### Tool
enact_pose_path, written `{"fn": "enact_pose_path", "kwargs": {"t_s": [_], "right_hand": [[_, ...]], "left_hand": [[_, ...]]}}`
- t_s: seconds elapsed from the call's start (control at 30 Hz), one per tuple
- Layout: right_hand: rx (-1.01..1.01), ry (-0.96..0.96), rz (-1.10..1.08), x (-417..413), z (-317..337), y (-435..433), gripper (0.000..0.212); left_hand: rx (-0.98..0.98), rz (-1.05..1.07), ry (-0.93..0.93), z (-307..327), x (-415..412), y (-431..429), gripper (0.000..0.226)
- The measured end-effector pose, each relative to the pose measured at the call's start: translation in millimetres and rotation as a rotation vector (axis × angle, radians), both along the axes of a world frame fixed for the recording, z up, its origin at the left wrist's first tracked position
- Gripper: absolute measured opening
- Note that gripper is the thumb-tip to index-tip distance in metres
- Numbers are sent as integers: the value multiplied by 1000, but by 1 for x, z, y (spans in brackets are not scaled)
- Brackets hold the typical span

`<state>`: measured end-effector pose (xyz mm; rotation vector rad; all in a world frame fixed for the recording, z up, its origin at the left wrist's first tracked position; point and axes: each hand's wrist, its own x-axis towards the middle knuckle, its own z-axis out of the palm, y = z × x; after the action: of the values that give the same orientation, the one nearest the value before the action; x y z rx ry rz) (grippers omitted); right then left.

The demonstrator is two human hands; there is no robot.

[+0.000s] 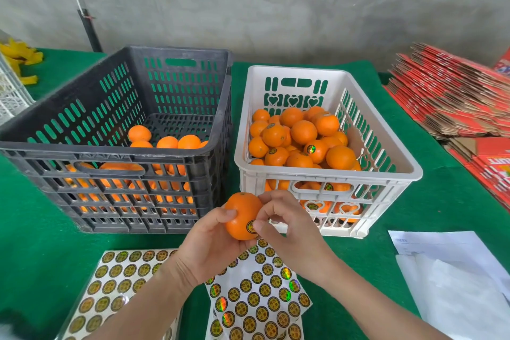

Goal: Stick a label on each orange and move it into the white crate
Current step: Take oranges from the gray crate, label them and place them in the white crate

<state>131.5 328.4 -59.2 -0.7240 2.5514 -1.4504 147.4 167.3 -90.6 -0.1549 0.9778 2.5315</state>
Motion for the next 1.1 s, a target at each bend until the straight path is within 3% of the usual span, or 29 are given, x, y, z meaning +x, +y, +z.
{"fn": "enact_pose_path", "kwargs": {"t_s": [0.33, 0.47, 0.6, 0.67, 0.77, 0.83, 0.93, 1.0, 1.1], "right_hand": [[152, 198, -107, 6, -4, -6, 19], [101, 56, -144, -1, 7, 0, 59], [11, 170, 45, 7, 14, -3, 65], [-63, 264, 46, 3, 20, -8, 70], [-240, 340, -46, -28, 45, -10, 64], [-230, 355, -122, -62, 62, -10, 62], [175, 234, -206, -125, 70, -9, 66], [484, 133, -118, -157, 61, -11, 65], [778, -2, 76, -181, 37, -17, 63]], "left_hand": [[-89, 10, -66, 5, 3, 0, 101], [-90, -4, -104, 9, 8, -4, 98], [-163, -56, 49, 32, 7, 0, 77], [-320, -35, 157, 52, 3, 4, 71], [-963, 91, 513, 90, -15, 1, 49], [-1336, 296, 674, 113, -37, -14, 36], [-1658, 486, 564, 126, -75, -51, 26], [-1802, 446, 468, 120, -90, -75, 26], [-1925, 363, 412, 112, -97, -102, 23]]}}
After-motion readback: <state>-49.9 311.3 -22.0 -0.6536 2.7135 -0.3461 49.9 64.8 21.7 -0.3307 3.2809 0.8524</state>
